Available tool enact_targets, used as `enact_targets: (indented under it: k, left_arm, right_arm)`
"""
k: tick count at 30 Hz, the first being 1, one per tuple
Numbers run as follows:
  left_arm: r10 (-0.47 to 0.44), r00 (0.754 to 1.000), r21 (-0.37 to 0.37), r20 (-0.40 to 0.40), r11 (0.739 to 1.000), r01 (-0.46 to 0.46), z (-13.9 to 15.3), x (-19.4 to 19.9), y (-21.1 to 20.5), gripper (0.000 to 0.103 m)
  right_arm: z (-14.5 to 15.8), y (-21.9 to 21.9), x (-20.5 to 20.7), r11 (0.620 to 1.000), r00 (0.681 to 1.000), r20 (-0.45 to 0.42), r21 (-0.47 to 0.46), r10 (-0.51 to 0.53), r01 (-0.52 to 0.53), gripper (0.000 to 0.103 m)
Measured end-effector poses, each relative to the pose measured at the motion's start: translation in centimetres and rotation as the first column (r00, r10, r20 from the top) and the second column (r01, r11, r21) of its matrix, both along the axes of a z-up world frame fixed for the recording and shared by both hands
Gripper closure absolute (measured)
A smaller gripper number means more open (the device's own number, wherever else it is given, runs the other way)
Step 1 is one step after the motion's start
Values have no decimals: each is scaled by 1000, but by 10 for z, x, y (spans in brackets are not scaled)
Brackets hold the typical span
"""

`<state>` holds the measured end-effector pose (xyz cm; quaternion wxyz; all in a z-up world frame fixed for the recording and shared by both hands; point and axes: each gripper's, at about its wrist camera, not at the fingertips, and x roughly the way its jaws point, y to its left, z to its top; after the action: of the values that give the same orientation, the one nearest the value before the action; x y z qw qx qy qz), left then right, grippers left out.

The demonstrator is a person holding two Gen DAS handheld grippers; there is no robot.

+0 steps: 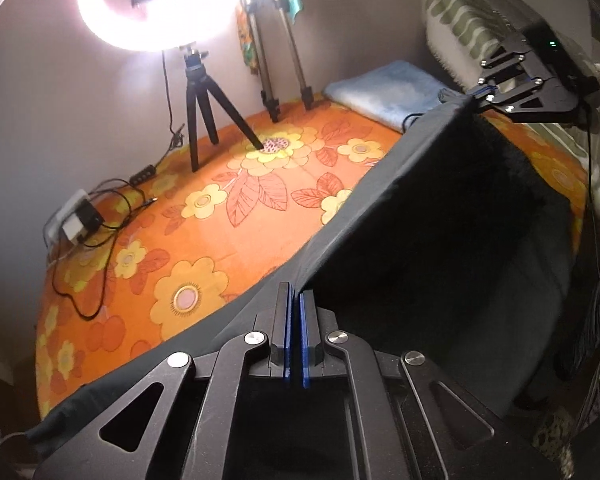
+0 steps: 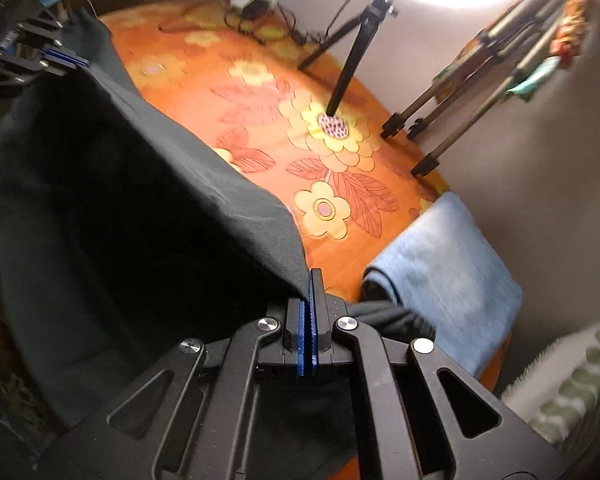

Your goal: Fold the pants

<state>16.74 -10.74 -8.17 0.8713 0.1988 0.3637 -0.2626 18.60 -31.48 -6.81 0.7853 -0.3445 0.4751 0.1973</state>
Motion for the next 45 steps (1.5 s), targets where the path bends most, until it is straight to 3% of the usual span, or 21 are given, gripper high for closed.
enact_targets:
  k: [5, 10, 14, 18, 22, 26, 28, 30, 33, 37, 39, 40, 41, 45]
  left_arm:
    - [-63, 998, 23, -16, 998, 63, -6, -37, 5, 101]
    - [-140, 989, 88, -40, 986, 143, -24, -71, 1, 101]
    - [-142, 987, 94, -70, 985, 148, -34, -78, 7, 101]
    - [-137, 987, 88, -83, 986, 144, -36, -79, 11, 101]
    - [-151, 985, 55, -79, 986, 155, -27, -81, 9, 101]
    - [-185, 980, 34, -71, 982, 188, -21, -81, 1, 100]
    - [-193, 978, 28, -78, 980, 196, -22, -79, -3, 95]
    - [-207, 974, 30, -91, 977, 211, -25, -78, -7, 93]
    - [-212, 974, 73, -84, 973, 219, -32, -77, -12, 91]
    - [-196, 976, 89, -91, 975, 204, -36, -73, -9, 84]
    - [-185, 978, 87, -95, 977, 193, -36, -70, -4, 81]
    - [-181, 979, 88, -96, 978, 190, -37, -70, -2, 74]
    - [-177, 979, 88, -100, 979, 186, -39, -68, 0, 70]
    - [-161, 979, 116, -125, 978, 176, -49, -61, 4, 69]
  right_arm:
    - [15, 11, -64, 997, 999, 1, 63, -47, 47, 101]
    - [-7, 22, -120, 988, 993, -37, 97, -116, 119, 101]
    - [-35, 26, -146, 987, 987, -52, 35, -155, 157, 101]
    - [-44, 23, -160, 977, 976, -87, 59, -199, 205, 101]
    - [-26, -1, -169, 944, 956, -130, 169, -263, 282, 95]
    - [8, -50, -176, 837, 904, -142, 341, -403, 427, 79]
    - [14, -74, -177, 788, 867, -143, 366, -478, 495, 73]
    - [15, -99, -175, 735, 812, -145, 360, -565, 575, 70]
    - [6, -138, -166, 608, 701, -209, 372, -682, 702, 63]
    - [-13, -169, -146, 505, 615, -305, 370, -727, 780, 62]
    - [-23, -172, -144, 470, 590, -353, 371, -726, 801, 61]
    - [-29, -174, -143, 451, 577, -381, 374, -722, 811, 61]
    - [-32, -174, -142, 446, 572, -391, 370, -721, 815, 61]
    - [-45, -167, -141, 456, 557, -398, 323, -729, 829, 61]
